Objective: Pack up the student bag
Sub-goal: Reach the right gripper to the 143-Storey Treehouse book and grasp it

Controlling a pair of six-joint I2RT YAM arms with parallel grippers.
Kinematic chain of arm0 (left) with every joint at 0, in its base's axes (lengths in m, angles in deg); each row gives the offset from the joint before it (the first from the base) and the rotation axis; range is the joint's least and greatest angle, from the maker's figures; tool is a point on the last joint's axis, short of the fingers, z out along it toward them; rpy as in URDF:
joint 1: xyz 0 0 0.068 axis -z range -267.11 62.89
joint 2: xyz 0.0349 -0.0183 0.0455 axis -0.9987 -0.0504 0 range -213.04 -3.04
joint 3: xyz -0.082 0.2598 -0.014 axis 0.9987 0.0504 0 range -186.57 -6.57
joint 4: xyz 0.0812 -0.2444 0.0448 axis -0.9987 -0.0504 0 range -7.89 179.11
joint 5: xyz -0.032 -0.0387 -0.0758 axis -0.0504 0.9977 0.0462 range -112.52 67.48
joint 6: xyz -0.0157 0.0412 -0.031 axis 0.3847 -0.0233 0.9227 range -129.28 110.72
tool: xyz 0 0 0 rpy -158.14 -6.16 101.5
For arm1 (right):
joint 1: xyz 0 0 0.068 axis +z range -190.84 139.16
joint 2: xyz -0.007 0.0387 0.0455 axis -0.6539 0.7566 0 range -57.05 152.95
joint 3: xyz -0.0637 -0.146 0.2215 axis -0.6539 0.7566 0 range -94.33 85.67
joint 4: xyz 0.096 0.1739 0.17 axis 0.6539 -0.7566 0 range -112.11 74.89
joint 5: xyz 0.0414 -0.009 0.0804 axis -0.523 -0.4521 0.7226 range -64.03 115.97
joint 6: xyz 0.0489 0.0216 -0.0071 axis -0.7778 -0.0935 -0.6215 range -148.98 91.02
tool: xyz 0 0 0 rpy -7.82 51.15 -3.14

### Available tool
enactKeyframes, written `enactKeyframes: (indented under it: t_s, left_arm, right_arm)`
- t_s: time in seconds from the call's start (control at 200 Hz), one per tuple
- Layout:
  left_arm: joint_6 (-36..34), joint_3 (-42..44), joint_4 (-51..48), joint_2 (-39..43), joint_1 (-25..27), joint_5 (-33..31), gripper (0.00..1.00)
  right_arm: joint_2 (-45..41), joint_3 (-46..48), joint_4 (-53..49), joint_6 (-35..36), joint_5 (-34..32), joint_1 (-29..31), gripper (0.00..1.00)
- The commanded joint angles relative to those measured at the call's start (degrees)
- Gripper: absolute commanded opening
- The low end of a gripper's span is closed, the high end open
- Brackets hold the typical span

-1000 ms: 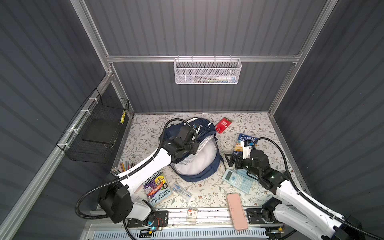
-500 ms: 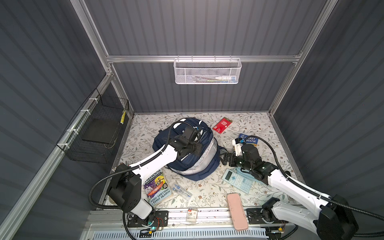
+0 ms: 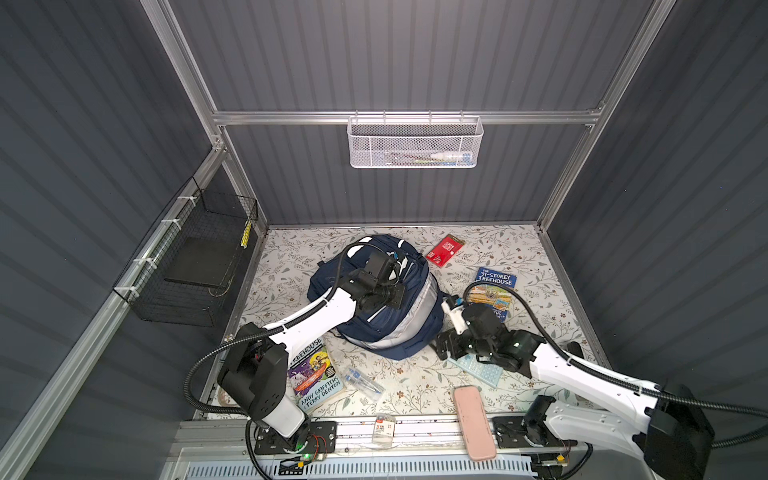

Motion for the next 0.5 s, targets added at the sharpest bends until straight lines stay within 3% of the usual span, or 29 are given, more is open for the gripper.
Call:
enactKeyframes:
  t_s: [0.0, 0.09, 0.28, 0.495]
  left_arm:
    - [-0.55, -1.84, 5.12, -1.36, -0.84, 4.85, 0.0]
    - [-2.56, -1.76, 6.28, -0.94, -1.95, 10.47, 0.0]
    - [-5.46, -3.09, 5.35, 0.29, -2.46, 12.31, 0.0]
    - [-4.17, -3.84, 5.49, -1.04, -2.57, 13.64, 0.0]
  right_arm:
    - [5.43, -3.54, 2.09, 2.1, -2.0, 4.56, 0.98]
    - [10.61, -6.72, 3.48, 3.66, -1.77, 9.71, 0.99]
    - [19.95, -14.9, 1.72, 8.86, -0.14, 17.82, 0.99]
    - [29.6, -23.27, 0.16, 9.83, 3.59, 21.71, 0.99]
